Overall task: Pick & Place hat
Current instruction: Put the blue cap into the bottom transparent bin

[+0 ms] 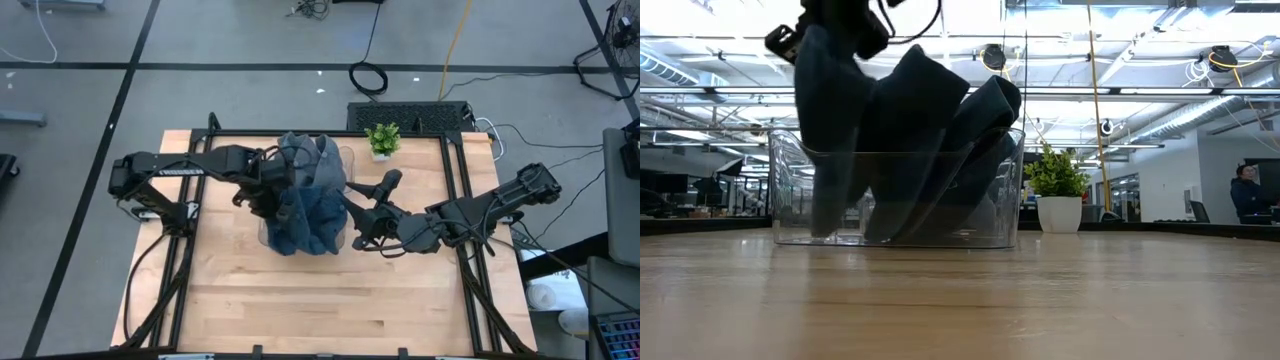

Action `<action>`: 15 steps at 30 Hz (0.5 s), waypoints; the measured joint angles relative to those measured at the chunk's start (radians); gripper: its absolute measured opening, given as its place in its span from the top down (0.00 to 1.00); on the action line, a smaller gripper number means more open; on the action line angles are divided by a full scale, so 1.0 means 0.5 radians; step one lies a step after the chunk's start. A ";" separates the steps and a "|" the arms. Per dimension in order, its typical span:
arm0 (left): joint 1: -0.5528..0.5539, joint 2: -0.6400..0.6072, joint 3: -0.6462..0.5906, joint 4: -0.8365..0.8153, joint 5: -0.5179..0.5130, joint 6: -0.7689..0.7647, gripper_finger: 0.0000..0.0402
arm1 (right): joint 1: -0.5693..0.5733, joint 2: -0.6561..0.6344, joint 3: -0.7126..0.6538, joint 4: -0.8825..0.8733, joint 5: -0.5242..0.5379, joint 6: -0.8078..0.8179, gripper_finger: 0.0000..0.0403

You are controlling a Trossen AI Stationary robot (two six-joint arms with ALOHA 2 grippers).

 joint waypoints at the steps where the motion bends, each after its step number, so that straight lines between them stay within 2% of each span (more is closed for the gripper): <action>1: 0.011 -0.001 -0.028 0.009 -0.006 -0.004 0.98 | 0.000 0.000 0.000 0.000 0.000 -0.002 0.60; 4: 0.026 0.002 -0.086 0.065 -0.041 -0.036 0.97 | 0.000 0.000 0.000 0.000 -0.001 -0.005 0.60; 9: 0.029 0.003 -0.108 0.404 0.017 0.043 0.93 | 0.000 0.000 0.000 0.000 -0.003 -0.006 0.60; 15: 0.036 0.002 -0.063 0.479 0.092 0.142 0.78 | 0.000 0.000 0.000 0.000 -0.003 -0.001 0.60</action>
